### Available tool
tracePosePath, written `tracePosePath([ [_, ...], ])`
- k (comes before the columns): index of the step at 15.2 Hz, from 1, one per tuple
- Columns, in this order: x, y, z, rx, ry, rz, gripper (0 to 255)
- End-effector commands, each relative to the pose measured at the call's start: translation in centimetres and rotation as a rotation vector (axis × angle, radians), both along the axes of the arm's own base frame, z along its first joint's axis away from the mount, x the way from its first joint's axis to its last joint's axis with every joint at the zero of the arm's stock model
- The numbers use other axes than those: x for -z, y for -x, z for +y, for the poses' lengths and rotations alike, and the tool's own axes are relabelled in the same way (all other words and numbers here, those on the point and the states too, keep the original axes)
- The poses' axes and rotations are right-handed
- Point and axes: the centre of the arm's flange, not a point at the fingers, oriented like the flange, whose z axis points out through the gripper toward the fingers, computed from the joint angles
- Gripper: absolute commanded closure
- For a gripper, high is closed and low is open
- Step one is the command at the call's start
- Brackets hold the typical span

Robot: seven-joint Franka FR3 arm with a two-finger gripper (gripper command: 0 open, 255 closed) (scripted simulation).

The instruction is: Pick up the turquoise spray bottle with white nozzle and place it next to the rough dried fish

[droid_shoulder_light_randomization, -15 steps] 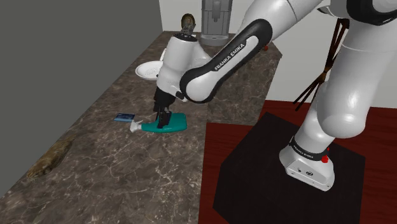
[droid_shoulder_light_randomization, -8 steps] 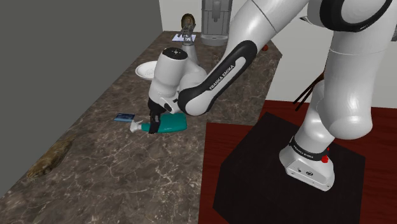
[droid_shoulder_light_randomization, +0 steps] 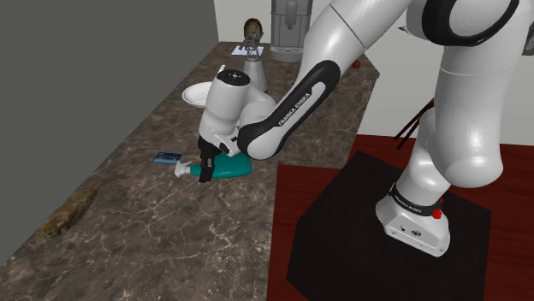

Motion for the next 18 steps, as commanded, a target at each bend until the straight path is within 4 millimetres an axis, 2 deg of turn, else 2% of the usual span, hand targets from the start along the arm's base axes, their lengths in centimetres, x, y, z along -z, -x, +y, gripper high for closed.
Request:
tracePosePath([
  [1, 0.0, 0.0, 0.0, 0.000, 0.000, 0.000, 0],
  [2, 0.0, 0.0, 0.0, 0.000, 0.000, 0.000, 255],
  [11, 0.0, 0.0, 0.0, 0.000, 0.000, 0.000, 255],
  [18, -3.7, 0.0, 0.0, 0.000, 0.000, 0.000, 255],
])
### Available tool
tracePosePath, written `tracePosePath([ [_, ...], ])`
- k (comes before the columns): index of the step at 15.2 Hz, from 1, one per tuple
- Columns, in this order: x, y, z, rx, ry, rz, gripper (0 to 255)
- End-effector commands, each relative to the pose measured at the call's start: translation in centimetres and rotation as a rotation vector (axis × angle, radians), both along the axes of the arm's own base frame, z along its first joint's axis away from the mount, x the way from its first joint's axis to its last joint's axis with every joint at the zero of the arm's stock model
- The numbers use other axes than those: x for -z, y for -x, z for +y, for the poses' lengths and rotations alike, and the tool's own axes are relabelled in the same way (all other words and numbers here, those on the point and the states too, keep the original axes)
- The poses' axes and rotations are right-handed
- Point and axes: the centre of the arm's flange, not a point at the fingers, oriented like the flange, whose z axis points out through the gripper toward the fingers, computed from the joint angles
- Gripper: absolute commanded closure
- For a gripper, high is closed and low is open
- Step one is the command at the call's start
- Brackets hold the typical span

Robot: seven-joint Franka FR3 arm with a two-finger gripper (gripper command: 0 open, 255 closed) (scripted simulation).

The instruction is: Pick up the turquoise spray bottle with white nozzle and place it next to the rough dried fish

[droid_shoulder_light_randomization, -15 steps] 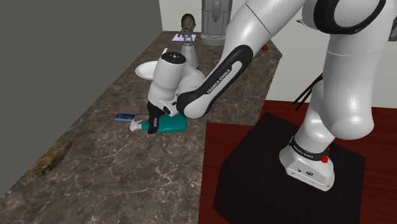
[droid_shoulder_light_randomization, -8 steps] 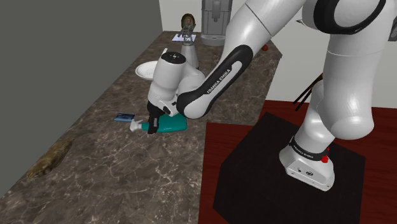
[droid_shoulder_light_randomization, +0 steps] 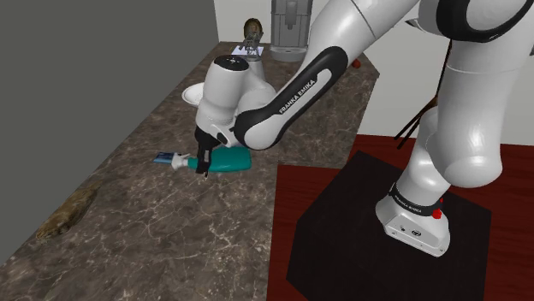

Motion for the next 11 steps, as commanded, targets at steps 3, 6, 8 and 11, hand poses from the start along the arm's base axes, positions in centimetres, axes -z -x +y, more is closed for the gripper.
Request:
tracePosePath([
  [3, -2.1, 0.1, -0.1, 0.000, 0.000, 0.000, 255],
  [6, -3.7, 0.1, -0.1, 0.000, 0.000, 0.000, 255],
  [8, -4.8, 0.1, -0.1, 0.000, 0.000, 0.000, 255],
  [11, -6.3, 0.1, -0.1, 0.000, 0.000, 0.000, 255],
])
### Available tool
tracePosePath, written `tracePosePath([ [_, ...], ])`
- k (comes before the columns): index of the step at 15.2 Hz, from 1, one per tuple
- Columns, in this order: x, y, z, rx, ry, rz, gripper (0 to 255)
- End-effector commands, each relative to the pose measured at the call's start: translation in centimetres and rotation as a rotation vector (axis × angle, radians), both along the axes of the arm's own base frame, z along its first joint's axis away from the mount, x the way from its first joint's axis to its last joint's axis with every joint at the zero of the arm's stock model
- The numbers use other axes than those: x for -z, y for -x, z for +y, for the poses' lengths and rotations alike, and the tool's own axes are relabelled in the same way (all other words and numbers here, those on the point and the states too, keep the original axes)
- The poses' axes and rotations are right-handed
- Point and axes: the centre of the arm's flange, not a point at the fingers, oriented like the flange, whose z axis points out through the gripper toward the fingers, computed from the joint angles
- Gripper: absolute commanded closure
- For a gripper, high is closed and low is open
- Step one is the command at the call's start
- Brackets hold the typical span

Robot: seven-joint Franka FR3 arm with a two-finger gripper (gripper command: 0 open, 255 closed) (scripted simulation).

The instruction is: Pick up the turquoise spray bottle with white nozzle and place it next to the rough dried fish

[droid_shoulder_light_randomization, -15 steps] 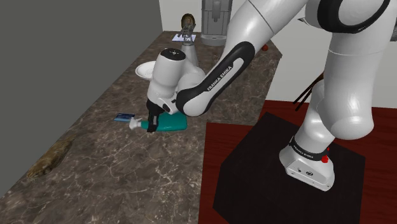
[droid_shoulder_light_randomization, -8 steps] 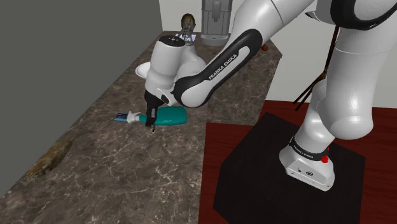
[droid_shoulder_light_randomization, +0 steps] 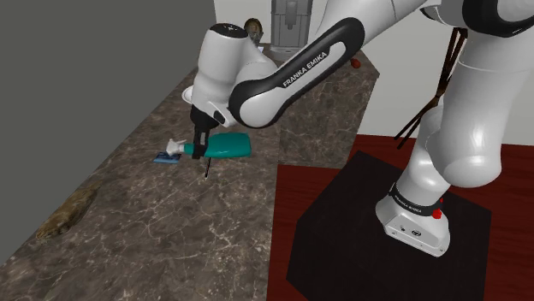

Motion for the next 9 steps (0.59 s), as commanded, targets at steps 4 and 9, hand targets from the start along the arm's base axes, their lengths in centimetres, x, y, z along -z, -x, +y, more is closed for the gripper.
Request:
tracePosePath([
  [4, -2.6, 0.0, 0.0, 0.000, 0.000, 0.000, 255],
  [9, -3.4, -2.1, 3.4, 0.000, 0.000, 0.000, 255],
])
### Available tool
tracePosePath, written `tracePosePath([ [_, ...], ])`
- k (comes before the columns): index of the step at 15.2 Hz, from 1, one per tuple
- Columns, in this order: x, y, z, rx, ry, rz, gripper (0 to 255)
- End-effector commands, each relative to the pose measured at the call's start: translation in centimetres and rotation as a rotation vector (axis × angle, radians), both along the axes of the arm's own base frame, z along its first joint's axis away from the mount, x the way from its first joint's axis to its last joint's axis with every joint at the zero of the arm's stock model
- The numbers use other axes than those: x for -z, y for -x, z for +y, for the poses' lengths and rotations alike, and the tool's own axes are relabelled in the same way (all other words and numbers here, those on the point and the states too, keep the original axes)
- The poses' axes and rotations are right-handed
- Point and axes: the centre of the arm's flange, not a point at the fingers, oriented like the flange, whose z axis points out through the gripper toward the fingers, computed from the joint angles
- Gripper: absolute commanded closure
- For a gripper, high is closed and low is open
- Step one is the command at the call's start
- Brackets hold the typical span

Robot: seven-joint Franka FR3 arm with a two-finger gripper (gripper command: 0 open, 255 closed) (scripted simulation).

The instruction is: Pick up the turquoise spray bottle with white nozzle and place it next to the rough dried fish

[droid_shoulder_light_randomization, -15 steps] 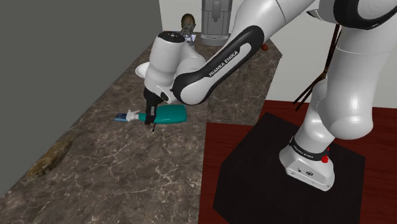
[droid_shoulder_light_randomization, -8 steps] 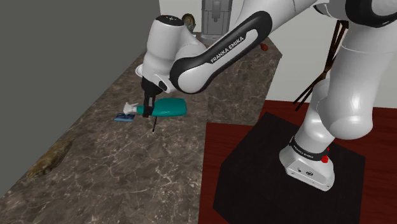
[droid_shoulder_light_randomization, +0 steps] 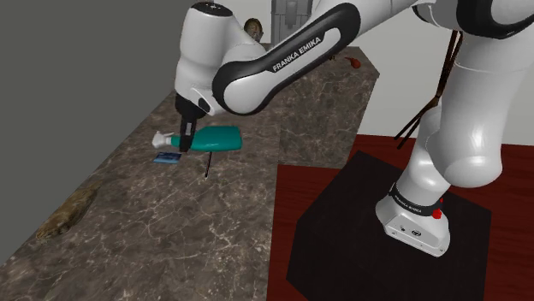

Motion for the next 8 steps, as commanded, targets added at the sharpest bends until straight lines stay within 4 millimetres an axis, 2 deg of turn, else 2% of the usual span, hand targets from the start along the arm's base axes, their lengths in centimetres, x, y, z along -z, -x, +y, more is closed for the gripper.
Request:
tracePosePath([
  [1, 0.1, -1.4, 2.2, 0.001, 0.000, 0.000, 255],
  [8, 0.0, -6.4, 10.2, 0.000, 0.000, 0.000, 255],
])
